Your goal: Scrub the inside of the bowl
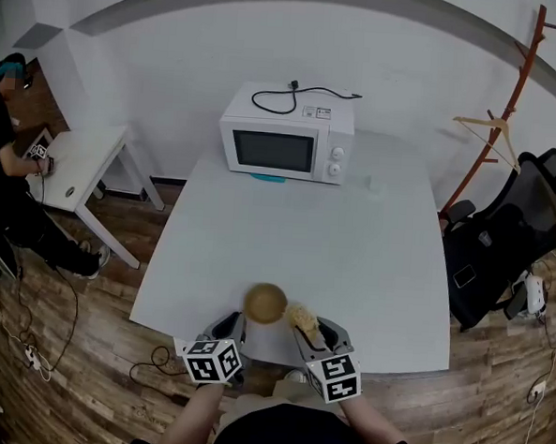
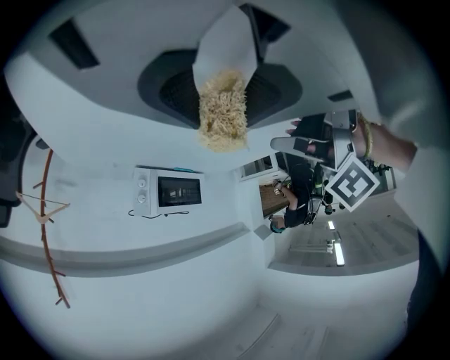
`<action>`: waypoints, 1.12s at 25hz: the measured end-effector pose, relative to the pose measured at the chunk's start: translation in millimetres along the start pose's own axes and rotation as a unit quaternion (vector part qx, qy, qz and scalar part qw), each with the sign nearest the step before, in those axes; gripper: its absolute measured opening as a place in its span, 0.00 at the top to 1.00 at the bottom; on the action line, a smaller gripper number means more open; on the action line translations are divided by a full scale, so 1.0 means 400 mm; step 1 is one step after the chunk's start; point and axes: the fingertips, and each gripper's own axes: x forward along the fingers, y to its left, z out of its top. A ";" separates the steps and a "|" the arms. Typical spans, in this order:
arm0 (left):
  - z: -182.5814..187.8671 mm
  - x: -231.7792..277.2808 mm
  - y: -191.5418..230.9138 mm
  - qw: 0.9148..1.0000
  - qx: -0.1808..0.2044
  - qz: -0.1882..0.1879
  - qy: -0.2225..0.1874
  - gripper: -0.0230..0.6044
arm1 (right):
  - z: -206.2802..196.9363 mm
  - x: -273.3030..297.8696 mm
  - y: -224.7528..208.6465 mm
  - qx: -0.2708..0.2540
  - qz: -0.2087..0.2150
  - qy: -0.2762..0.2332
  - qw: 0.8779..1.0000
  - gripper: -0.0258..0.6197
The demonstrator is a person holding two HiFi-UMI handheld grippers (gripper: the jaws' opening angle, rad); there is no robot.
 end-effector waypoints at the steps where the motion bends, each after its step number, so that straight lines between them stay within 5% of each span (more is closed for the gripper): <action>1: 0.006 -0.012 -0.009 1.000 0.003 -0.003 -0.005 0.90 | 0.001 -0.005 0.008 0.002 0.001 -0.002 1.000 0.69; 17: -0.079 -0.256 -0.097 0.997 0.063 -0.042 -0.015 0.93 | -0.040 -0.154 0.241 -0.016 0.029 -0.015 0.999 0.69; 28: -0.180 -0.375 -0.154 0.997 0.058 -0.054 -0.021 0.93 | -0.104 -0.283 0.331 -0.022 0.029 -0.023 0.999 0.69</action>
